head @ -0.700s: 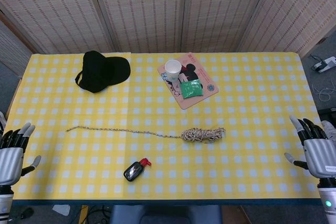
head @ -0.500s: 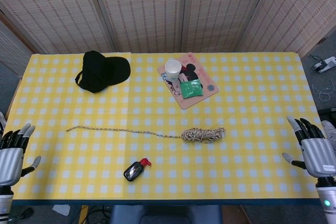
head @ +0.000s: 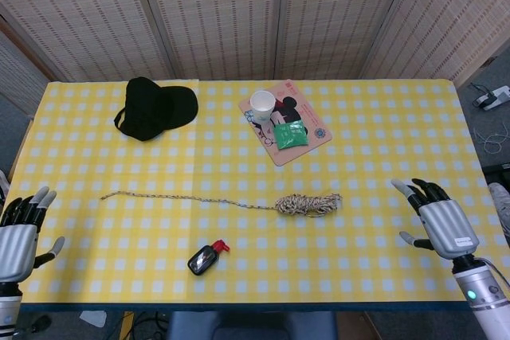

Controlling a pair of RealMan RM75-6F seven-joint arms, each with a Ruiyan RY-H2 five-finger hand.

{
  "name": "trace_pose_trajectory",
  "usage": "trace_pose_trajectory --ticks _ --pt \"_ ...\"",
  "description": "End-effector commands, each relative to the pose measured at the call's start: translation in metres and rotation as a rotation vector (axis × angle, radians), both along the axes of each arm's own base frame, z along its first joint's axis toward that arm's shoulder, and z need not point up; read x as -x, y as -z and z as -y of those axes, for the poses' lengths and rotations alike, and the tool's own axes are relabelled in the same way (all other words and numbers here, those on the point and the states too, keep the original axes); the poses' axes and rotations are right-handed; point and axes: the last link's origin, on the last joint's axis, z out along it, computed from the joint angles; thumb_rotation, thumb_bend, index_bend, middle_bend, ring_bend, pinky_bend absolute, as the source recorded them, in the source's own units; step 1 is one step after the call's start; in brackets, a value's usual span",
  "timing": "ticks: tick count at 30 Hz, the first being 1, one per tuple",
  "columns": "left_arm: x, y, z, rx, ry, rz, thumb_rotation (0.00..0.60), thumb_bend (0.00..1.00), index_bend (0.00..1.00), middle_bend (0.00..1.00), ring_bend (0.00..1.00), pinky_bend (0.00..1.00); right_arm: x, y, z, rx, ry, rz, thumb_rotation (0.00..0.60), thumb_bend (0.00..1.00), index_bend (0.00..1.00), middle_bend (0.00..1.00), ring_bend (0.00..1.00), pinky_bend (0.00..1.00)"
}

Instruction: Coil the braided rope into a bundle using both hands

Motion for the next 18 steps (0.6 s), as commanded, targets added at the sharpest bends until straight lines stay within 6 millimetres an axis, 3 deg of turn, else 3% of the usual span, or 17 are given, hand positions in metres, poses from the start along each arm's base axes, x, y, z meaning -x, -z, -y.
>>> trace_pose_trajectory --ticks 1,9,18 --pt "0.001 -0.001 0.001 -0.002 0.000 -0.007 0.600 0.29 0.13 0.09 0.12 0.07 -0.027 0.026 0.026 -0.103 -0.072 -0.041 0.600 0.12 0.16 0.26 0.13 0.19" --pt "0.006 -0.004 0.006 -0.016 -0.016 -0.008 0.600 0.29 0.16 0.09 0.12 0.07 -0.050 0.070 0.059 -0.183 -0.101 -0.048 0.600 0.14 0.17 0.26 0.13 0.19" --pt "0.009 -0.002 0.008 -0.010 -0.022 0.008 0.600 0.29 0.17 0.09 0.12 0.07 -0.058 0.110 0.082 -0.210 -0.098 -0.072 0.600 0.16 0.23 0.26 0.14 0.20"
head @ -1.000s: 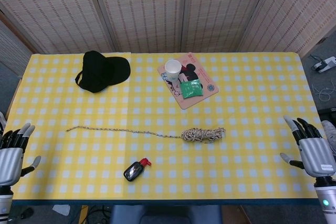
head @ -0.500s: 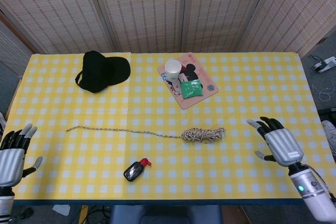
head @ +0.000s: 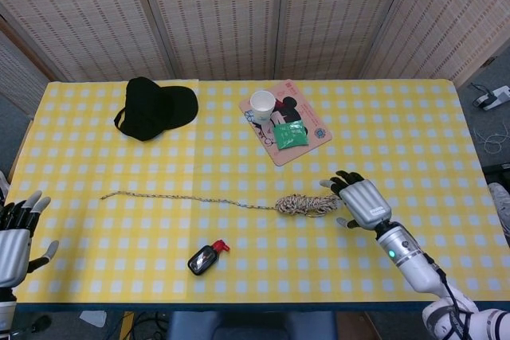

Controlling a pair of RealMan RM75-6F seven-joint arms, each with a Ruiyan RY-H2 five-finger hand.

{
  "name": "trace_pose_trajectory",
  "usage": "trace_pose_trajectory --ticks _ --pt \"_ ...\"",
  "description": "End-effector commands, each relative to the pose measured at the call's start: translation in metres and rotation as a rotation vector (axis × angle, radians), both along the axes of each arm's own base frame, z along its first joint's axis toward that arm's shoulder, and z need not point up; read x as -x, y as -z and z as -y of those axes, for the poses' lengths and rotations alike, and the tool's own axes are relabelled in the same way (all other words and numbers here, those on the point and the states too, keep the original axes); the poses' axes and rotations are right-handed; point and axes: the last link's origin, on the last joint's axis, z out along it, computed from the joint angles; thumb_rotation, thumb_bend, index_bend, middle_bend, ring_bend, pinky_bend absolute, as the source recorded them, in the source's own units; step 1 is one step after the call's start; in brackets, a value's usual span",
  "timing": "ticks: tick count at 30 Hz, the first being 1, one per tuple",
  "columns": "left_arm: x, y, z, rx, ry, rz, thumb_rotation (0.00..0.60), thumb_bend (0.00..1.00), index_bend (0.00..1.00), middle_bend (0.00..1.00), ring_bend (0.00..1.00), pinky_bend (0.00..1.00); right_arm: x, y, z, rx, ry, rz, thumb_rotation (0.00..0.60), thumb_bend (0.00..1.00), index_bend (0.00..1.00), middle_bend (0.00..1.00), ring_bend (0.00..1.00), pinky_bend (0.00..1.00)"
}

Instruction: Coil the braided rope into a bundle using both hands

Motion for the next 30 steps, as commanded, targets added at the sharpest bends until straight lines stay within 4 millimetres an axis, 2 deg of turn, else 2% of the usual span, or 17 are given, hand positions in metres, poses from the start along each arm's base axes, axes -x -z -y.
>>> trace_pose_trajectory --ticks 1,6,17,30 --pt "0.000 0.001 0.000 0.005 0.001 0.006 0.600 0.29 0.17 0.09 0.12 0.07 -0.001 0.015 0.008 -0.007 0.009 -0.006 0.600 0.16 0.24 0.26 0.14 0.20" --pt "-0.002 0.002 -0.001 0.009 0.009 0.004 0.600 0.29 0.17 0.09 0.12 0.07 -0.002 0.034 0.015 -0.024 0.032 -0.001 0.600 0.16 0.24 0.21 0.14 0.21" --pt "-0.002 0.004 -0.002 0.017 0.008 0.004 0.600 0.29 0.17 0.09 0.12 0.07 -0.009 0.066 0.031 -0.063 0.068 -0.007 0.600 0.18 0.27 0.22 0.14 0.21" --pt "0.000 0.004 -0.003 0.020 0.008 0.004 0.600 0.29 0.17 0.09 0.11 0.07 -0.016 0.081 0.032 -0.064 0.062 -0.006 0.600 0.22 0.29 0.30 0.16 0.21"
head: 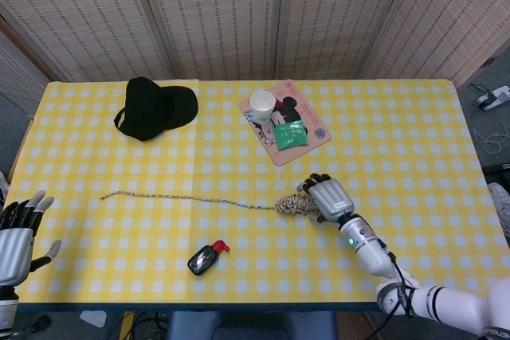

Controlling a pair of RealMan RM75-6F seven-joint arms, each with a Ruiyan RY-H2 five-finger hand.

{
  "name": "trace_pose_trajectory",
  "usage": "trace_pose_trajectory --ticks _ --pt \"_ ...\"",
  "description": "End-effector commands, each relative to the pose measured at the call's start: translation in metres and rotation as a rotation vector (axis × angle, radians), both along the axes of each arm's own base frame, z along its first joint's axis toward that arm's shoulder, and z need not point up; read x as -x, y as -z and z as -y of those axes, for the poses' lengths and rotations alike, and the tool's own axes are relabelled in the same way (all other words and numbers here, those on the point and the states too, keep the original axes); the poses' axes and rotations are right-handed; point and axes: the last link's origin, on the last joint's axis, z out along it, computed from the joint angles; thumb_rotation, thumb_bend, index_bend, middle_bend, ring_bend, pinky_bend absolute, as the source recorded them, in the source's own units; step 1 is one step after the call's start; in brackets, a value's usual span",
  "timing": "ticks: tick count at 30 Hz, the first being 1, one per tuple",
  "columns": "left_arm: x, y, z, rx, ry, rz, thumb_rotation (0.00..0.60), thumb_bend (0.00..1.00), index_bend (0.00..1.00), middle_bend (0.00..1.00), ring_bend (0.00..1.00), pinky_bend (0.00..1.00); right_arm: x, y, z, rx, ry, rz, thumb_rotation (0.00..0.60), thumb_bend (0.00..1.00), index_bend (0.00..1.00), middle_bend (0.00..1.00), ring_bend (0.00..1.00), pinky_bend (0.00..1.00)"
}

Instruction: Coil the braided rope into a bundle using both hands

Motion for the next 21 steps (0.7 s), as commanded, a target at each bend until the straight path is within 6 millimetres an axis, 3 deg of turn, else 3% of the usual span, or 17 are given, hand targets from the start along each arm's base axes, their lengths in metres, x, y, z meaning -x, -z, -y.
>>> trace_pose_trajectory --ticks 1,21 --pt "0.000 0.001 0.000 0.003 0.001 0.002 0.600 0.29 0.17 0.09 0.11 0.07 0.000 0.001 0.000 0.001 0.005 0.001 0.600 0.22 0.30 0.30 0.16 0.21" --pt "0.004 0.004 0.000 0.010 -0.007 0.007 0.600 0.29 0.17 0.09 0.11 0.07 -0.005 0.016 0.001 -0.005 0.019 -0.002 0.600 0.26 0.37 0.37 0.23 0.27"
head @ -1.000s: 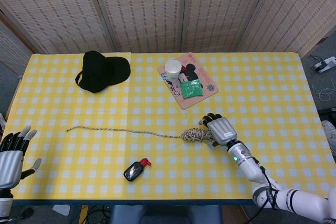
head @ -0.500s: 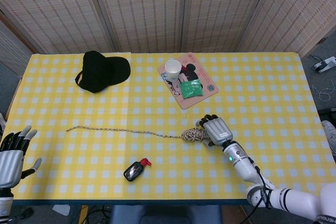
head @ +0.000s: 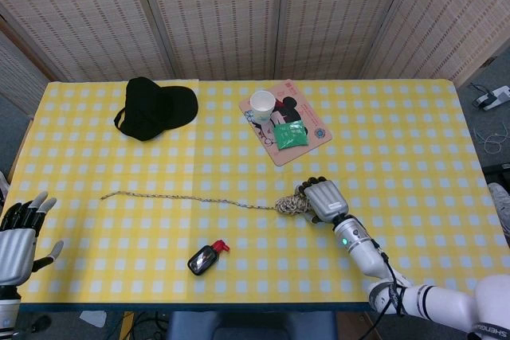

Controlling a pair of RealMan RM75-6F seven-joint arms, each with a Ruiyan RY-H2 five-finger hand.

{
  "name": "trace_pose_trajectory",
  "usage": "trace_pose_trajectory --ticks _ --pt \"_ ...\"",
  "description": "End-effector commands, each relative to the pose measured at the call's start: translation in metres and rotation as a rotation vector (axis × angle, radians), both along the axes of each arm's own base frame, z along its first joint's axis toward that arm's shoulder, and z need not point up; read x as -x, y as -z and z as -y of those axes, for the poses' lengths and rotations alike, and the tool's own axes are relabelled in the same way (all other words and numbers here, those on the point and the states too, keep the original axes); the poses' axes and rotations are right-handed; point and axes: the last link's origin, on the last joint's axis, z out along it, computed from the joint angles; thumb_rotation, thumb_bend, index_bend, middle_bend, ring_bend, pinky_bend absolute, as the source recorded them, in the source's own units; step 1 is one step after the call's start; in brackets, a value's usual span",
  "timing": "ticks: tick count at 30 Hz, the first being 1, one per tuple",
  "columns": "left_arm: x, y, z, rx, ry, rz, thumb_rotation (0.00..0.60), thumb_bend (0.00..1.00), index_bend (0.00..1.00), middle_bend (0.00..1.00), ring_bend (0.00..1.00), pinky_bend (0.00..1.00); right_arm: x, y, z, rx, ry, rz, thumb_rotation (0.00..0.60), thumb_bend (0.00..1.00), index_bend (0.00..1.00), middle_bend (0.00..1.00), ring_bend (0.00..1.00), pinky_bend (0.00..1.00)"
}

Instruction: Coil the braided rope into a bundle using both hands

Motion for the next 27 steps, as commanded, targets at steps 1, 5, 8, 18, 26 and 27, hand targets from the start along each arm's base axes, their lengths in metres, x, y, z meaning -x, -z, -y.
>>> trace_pose_trajectory --ticks 1,5,8,18,26,27 --pt "0.000 0.000 0.000 0.000 0.000 0.001 0.600 0.29 0.17 0.09 0.11 0.07 0.000 0.002 0.000 -0.001 0.000 -0.006 0.600 0.26 0.38 0.38 0.24 0.27" --pt "0.001 0.000 0.000 -0.001 -0.002 0.002 0.600 0.29 0.17 0.09 0.11 0.07 0.000 0.003 0.002 0.002 0.001 -0.012 0.600 0.26 0.42 0.40 0.26 0.30" --pt "0.001 0.001 0.001 0.001 -0.002 0.003 0.600 0.29 0.17 0.09 0.11 0.07 0.000 0.004 0.003 0.003 0.003 -0.015 0.600 0.27 0.45 0.41 0.28 0.31" --pt "-0.005 -0.004 -0.011 0.006 0.039 0.001 0.600 0.29 0.17 0.09 0.11 0.07 -0.002 0.004 0.009 -0.003 0.019 0.000 0.600 0.45 0.59 0.53 0.42 0.48" --pt "-0.027 -0.013 -0.048 0.053 0.128 0.081 0.600 0.29 0.17 0.09 0.12 0.07 -0.017 -0.022 0.015 0.012 0.004 0.060 0.600 0.58 0.64 0.58 0.49 0.60" --pt "-0.031 -0.014 -0.055 0.066 0.142 0.091 0.600 0.29 0.17 0.09 0.13 0.07 -0.019 -0.027 0.016 0.019 -0.005 0.061 0.600 0.59 0.65 0.58 0.50 0.60"
